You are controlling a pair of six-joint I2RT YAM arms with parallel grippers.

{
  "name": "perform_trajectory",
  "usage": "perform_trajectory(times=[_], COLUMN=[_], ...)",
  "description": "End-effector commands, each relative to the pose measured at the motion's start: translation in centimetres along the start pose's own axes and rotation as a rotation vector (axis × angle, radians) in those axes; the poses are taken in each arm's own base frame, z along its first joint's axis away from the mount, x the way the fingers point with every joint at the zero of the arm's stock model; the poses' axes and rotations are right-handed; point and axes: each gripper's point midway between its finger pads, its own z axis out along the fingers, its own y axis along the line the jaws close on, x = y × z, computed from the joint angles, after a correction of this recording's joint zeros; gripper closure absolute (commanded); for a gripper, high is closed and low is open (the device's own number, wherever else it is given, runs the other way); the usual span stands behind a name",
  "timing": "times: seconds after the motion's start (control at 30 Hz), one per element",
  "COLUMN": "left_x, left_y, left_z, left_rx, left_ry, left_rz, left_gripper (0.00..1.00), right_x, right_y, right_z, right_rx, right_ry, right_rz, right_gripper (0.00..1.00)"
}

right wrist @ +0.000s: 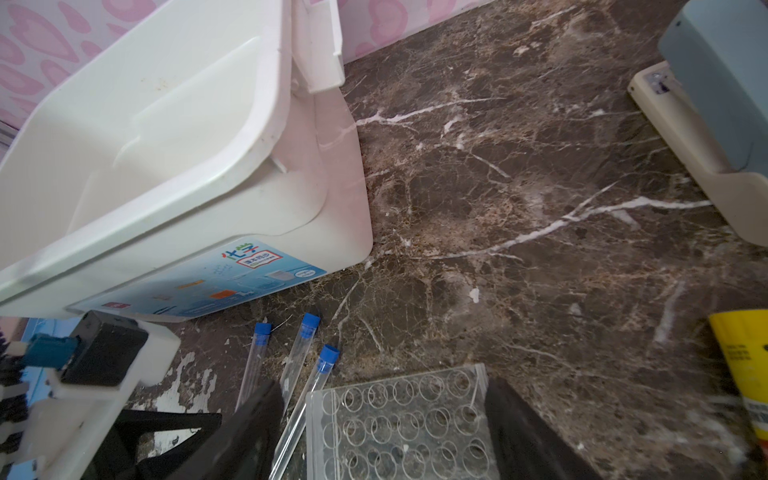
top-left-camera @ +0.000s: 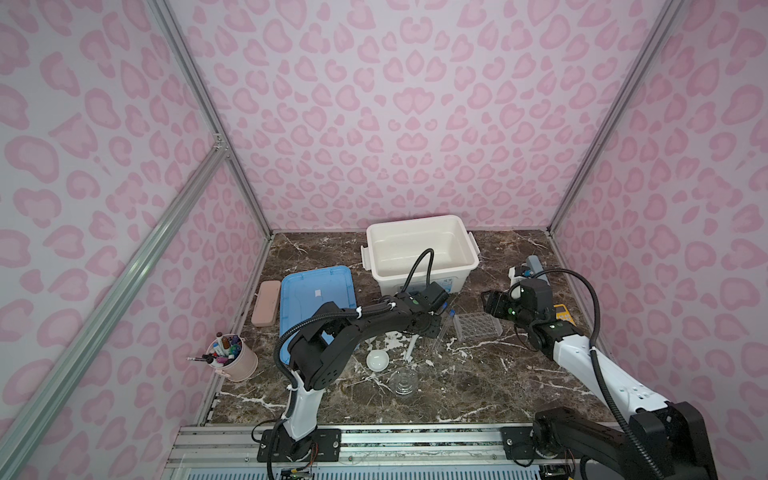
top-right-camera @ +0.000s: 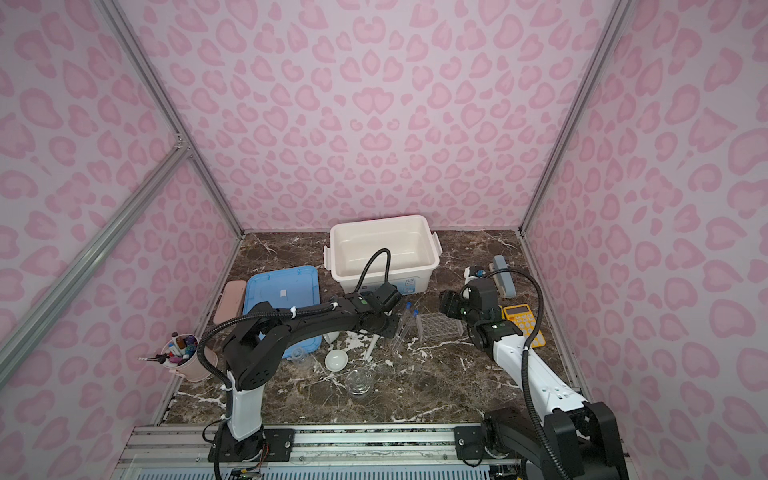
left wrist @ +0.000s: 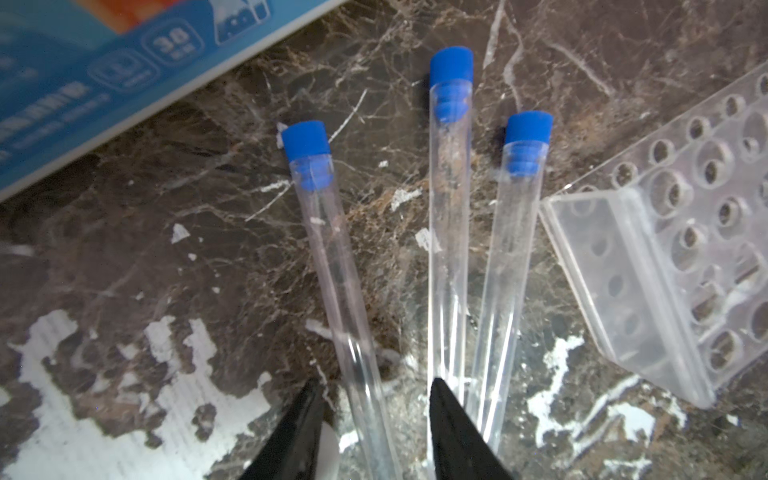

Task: Organize the chemistry lab equipment
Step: 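Lower left gripper and close it on one blue-capped test tube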

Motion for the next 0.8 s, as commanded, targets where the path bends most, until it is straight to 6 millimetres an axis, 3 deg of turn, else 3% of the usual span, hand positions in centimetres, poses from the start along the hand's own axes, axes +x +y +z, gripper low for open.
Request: perform_trajectory(times=[0.0, 0.77], left_x=[-0.1, 1.1], left_y=[0.2, 0.7], left_z=[0.1, 1.4], left_rx=[-0.016, -0.043], left_ry=[0.005, 0.058], left_rz=[-0.005, 0.012], left_gripper=[0.56, 0.72], right_x=[0.6, 1.0], right_y=[-0.5, -0.8], right_z=[0.0, -0.4], right_rx=[0.018, 0.030], right_ry=[0.014, 0.013], right_rz=[0.002, 0.005], right_gripper=[0.21, 0.22])
